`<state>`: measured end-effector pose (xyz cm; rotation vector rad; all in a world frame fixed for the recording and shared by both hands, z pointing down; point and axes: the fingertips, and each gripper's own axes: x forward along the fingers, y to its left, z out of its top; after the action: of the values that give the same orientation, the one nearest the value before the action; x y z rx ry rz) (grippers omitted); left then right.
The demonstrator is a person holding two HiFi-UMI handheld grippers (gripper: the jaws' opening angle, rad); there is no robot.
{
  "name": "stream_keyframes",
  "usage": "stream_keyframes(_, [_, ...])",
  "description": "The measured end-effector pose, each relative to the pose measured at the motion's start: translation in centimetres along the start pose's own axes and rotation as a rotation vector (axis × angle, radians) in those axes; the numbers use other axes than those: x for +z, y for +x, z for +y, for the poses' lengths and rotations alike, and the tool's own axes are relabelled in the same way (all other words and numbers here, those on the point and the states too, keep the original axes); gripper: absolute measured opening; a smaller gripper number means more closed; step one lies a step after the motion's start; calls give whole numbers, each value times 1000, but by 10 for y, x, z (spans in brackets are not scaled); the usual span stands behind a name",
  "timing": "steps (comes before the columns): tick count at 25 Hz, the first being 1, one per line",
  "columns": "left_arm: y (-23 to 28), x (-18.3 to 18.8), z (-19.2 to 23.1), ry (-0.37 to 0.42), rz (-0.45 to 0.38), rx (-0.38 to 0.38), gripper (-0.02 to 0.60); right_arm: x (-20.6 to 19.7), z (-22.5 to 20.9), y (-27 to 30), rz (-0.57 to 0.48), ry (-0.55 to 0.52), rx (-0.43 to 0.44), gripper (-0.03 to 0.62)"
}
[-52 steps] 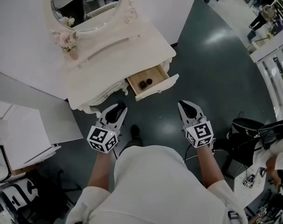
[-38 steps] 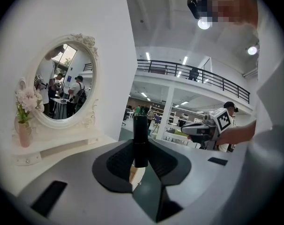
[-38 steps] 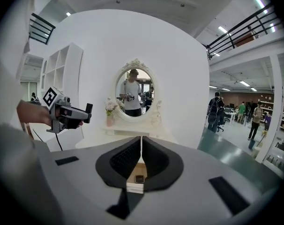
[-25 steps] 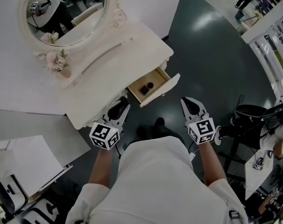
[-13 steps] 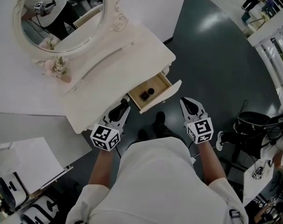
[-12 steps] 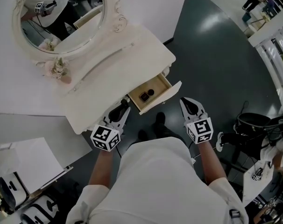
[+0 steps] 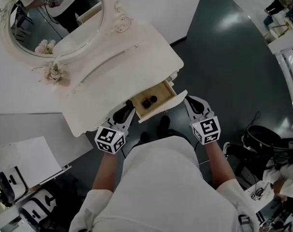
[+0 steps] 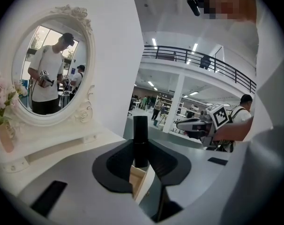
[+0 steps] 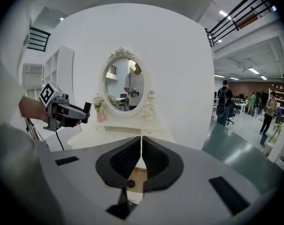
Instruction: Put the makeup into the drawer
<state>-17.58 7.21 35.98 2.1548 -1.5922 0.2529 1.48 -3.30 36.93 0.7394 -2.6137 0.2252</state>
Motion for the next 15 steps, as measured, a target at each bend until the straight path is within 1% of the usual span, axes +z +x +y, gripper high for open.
stream_keyframes(8, [49,-4,-6,-2,76,48,101,-12,-32,29,34,15,102,31])
stream_keyframes(12, [71,-14,-7,10,123,52,101,-28,-41,41,69,17,137,31])
stream_keyframes(15, [86,-23,-6,31,169,54,101,-39,-47,47,93,39,157,31])
